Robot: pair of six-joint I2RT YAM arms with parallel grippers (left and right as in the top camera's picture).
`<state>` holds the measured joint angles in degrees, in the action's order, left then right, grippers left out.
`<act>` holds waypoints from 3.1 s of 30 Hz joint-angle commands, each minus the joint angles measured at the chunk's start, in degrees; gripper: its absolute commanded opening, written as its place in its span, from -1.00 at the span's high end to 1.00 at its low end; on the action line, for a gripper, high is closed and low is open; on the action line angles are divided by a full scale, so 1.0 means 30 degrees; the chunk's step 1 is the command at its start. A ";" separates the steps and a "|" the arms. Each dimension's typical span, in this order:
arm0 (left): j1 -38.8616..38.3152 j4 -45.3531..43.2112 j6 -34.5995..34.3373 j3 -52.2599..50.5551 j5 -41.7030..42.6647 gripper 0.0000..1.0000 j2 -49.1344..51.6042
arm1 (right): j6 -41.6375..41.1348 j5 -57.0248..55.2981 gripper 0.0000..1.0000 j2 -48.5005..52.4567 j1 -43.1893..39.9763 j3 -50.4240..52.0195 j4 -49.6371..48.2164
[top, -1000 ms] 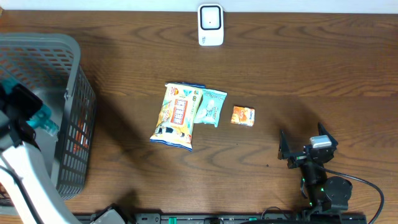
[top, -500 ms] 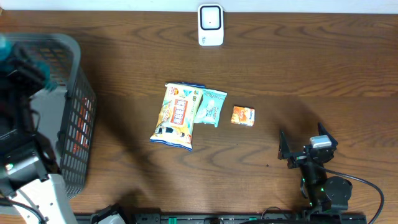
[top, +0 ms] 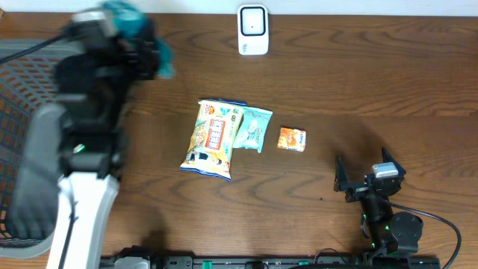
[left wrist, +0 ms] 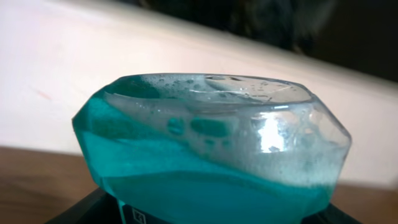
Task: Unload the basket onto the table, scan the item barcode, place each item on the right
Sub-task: 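Carry the Listerine bottle over and lay it on the wipe packs, then reach the left gripper back into the basket and grasp the red snack bar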
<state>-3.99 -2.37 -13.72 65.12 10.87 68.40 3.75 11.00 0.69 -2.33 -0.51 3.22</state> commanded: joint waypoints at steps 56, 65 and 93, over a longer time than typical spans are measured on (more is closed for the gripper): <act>0.2856 1.5169 0.0007 1.0338 -0.5756 -0.96 0.3512 | 0.0051 0.0007 -0.98 -0.0117 0.0095 0.0066 0.0044; 1.1941 1.9628 0.4466 0.9078 -0.0831 -0.96 0.3694 | 0.0044 0.0007 -0.99 -0.0117 0.0095 0.0066 0.0044; 1.3289 1.7158 1.5817 0.1115 0.2106 -0.96 0.9748 | 0.0051 0.0007 -0.98 -0.0117 0.0095 0.0066 0.0044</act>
<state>35.90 49.17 29.34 68.73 10.72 94.54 3.75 10.94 0.69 -2.33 -0.51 3.22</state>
